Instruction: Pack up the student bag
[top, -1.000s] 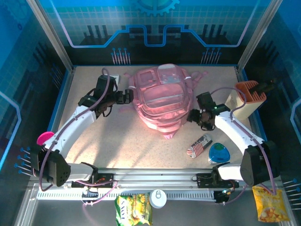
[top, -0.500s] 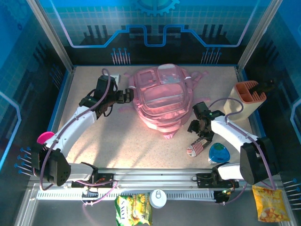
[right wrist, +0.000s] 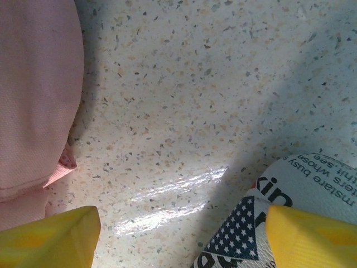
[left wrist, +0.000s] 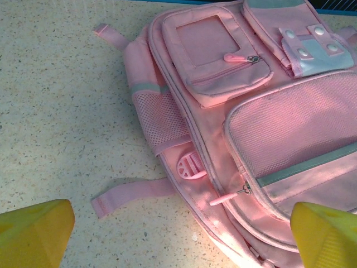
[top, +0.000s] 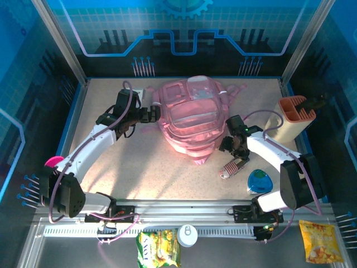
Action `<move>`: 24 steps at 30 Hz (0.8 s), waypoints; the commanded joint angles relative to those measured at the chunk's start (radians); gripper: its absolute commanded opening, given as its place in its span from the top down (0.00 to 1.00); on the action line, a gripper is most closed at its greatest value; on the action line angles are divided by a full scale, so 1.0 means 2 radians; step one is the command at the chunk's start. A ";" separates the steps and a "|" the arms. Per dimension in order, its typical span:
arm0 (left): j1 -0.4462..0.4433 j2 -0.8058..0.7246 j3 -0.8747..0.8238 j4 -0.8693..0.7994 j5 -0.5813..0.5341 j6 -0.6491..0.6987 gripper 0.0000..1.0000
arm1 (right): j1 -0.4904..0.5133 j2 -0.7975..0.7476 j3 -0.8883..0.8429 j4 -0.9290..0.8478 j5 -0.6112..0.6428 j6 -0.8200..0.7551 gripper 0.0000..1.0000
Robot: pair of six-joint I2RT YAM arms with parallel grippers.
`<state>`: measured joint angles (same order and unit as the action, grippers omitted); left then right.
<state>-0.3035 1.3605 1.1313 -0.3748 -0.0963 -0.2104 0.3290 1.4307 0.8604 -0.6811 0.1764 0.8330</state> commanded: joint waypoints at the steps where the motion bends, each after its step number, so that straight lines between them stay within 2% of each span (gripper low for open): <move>1: 0.005 0.004 0.013 0.008 0.013 -0.006 0.01 | 0.005 -0.015 0.006 -0.016 0.004 -0.003 0.21; 16: 0.004 0.019 0.011 0.013 0.020 -0.008 0.01 | 0.006 -0.052 -0.007 -0.148 0.032 0.073 0.16; 24: 0.004 0.025 0.007 0.014 0.022 -0.012 0.01 | -0.004 -0.039 -0.034 -0.128 0.006 0.081 0.09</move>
<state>-0.3035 1.3964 1.1324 -0.3672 -0.0731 -0.2111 0.3275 1.3453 0.8158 -0.9260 0.2020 0.9661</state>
